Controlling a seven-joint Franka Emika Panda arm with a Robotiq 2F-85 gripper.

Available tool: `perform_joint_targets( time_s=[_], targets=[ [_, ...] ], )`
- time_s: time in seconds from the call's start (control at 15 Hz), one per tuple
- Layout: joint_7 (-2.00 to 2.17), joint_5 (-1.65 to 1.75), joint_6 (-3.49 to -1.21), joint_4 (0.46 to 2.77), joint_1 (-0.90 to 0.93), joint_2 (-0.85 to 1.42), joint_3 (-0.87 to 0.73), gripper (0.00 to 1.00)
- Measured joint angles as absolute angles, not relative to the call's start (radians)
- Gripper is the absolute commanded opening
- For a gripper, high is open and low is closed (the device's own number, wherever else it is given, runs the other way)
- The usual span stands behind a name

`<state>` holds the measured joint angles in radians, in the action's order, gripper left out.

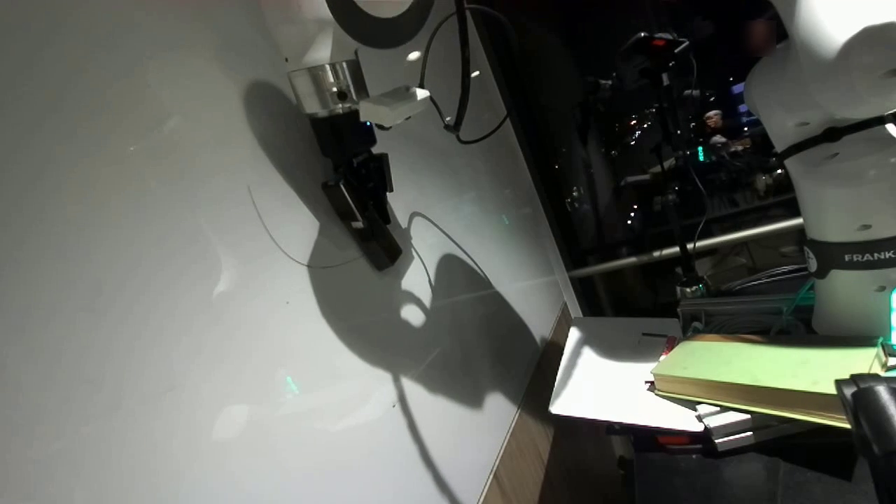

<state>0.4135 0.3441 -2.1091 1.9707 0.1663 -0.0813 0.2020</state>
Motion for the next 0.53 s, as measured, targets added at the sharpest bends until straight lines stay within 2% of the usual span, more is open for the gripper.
perform_joint_targets(
  time_s=[0.53],
  targets=[
    [0.414, 0.345, -2.156, 1.995, 0.171, -0.081, 0.216, 0.29]
  ],
)
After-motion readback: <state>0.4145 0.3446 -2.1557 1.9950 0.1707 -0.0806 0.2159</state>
